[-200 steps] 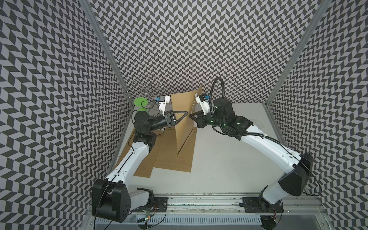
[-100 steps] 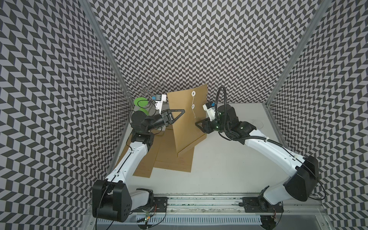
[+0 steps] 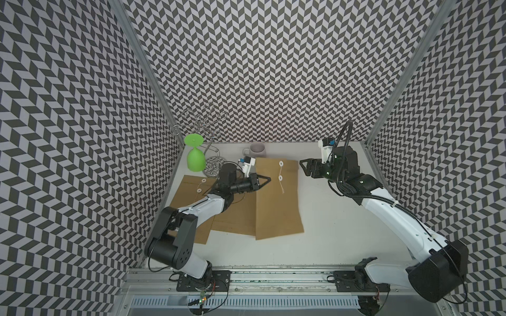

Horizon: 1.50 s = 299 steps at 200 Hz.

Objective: Close the mouth of the file bag
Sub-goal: Place the file bag at the center of the board.

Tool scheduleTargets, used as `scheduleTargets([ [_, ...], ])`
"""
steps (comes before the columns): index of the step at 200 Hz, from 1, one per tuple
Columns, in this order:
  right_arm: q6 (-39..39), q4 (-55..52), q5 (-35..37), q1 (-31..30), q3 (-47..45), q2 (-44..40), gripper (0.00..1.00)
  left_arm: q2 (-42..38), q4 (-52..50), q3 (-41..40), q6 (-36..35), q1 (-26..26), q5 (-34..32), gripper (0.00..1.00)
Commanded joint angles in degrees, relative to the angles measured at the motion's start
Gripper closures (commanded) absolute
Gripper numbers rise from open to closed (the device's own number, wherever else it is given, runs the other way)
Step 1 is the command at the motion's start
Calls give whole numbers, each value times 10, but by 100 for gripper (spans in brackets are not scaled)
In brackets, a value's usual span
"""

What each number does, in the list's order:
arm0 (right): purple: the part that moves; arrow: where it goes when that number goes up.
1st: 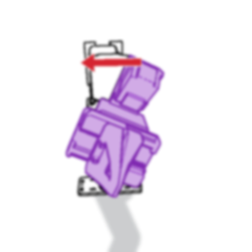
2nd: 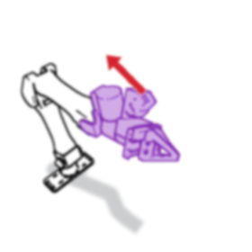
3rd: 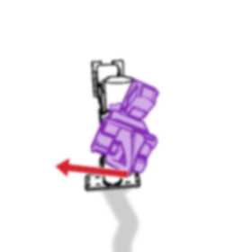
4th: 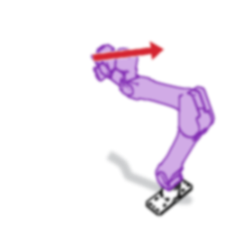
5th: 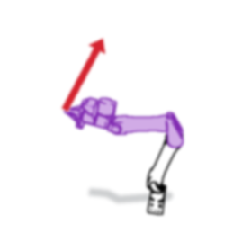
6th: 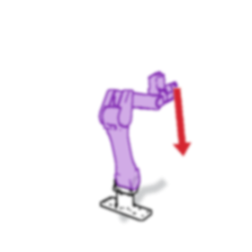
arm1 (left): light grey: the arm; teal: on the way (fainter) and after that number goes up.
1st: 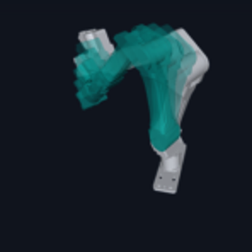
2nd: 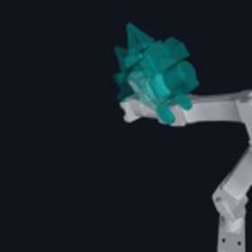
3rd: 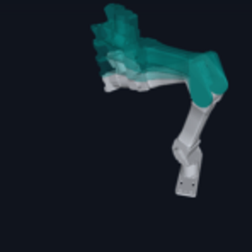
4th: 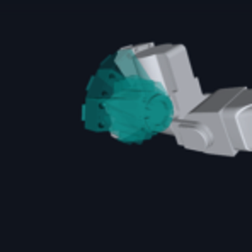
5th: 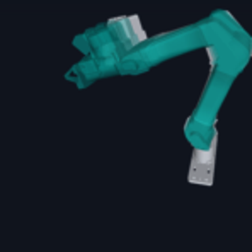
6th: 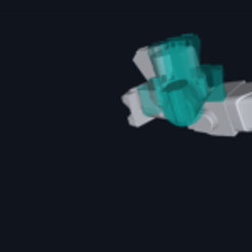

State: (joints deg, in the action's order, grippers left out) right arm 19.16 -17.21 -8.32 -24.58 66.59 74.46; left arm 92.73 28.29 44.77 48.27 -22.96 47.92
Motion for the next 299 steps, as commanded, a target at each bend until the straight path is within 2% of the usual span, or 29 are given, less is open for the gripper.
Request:
scheduleTargets([
  [1, 5, 44, -7, -1, 6, 4, 26, 78, 120, 16, 43, -36, -31, 100],
  [12, 0, 46, -21, -1, 4, 11, 26, 124, 129, 38, 46, -45, -42, 100],
  [31, -2, 48, -22, -1, -5, 15, 26, 178, 76, 81, 21, -55, -64, 98],
  [62, -4, 59, -23, -1, -21, 18, 26, 208, 4, 121, -18, -72, -110, 86],
  [77, -4, 65, -26, -1, -25, 23, 26, 227, -11, 150, -20, -82, -126, 85],
  [106, -7, 67, -27, -1, -21, 25, 26, 282, -98, 244, -52, -103, -149, 86],
  [130, -14, 59, -12, -1, -17, 19, 26, 289, -133, 245, -56, -104, -170, 81],
  [149, -18, 59, -3, 0, -18, 20, 25, 268, -151, 228, -59, -103, -197, 68],
  [167, -19, 55, -14, 0, -15, 33, 24, 242, -181, 228, -68, -103, -219, 45],
  [189, -21, 48, -21, 0, -10, 46, 21, 193, -215, 227, -84, -102, -255, 27],
  [226, -21, 49, 15, 1, -15, 41, 17, 89, -244, 208, -110, -101, -288, 20],
  [239, -23, 57, 46, 1, -22, 27, 14, 44, -251, 190, -128, -101, -317, 19],
  [246, -23, 76, 69, 2, -37, 15, 12, 19, -253, 177, -138, -101, -340, 16],
  [248, -22, 82, 76, 2, -42, 11, 12, 12, -254, 173, -141, -100, -347, 11],
  [252, -22, 99, 87, 2, -54, 2, 11, 0, -254, 165, -148, -99, -361, 5],
  [258, -22, 124, 106, 2, -72, -10, 9, -16, -261, 157, -161, -95, -380, 1],
  [281, -81, 268, 202, 4, -170, -65, 5, -82, -266, 118, -204, -69, -476, 1],
  [291, -135, 351, 245, 5, -232, -90, 0, -130, -229, 79, -230, -63, -539, 0],
  [299, -178, 433, 294, 6, -283, -103, 0, -173, -168, 35, -277, -62, -579, 0],
])
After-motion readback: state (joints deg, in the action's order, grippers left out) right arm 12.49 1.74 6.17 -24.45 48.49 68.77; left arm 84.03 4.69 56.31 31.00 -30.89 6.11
